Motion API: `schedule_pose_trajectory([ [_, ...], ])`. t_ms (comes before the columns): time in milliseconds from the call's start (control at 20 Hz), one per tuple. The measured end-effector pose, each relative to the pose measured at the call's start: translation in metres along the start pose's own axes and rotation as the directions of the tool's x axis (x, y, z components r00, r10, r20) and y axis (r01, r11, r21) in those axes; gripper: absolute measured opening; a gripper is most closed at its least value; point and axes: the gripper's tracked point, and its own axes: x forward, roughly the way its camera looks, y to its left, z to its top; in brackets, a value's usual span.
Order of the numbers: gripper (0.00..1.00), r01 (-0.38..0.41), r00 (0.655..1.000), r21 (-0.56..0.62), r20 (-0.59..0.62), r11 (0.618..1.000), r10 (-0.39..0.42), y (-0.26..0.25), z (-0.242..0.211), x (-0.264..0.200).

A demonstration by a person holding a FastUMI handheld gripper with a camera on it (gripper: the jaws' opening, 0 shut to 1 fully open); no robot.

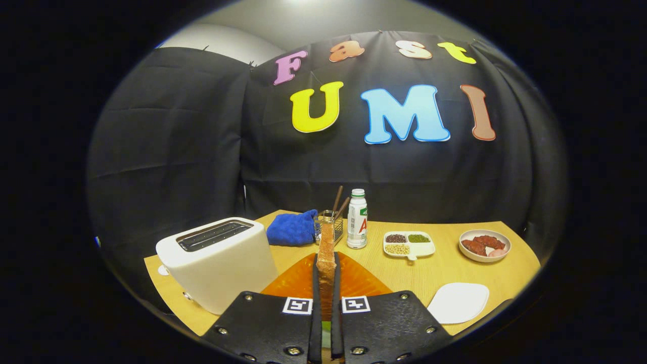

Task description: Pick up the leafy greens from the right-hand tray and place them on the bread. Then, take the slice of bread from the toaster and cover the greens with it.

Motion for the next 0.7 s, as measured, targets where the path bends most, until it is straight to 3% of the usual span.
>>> schedule_pose_trajectory([
  [200, 0.07, -0.037, 0.999, 0.097, -0.005, 0.995, 0.038, -0.002, -0.013, 0.008],
  [400, 0.07, -0.12, 0.989, 0.293, -0.045, 0.949, 0.139, 0.01, -0.036, 0.019],
  [550, 0.07, -0.038, 0.993, 0.325, -0.095, 0.945, 0.073, -0.011, -0.059, 0.027],
  [700, 0.07, -0.032, 0.994, 0.331, -0.087, 0.943, 0.065, -0.018, -0.063, 0.03],
])
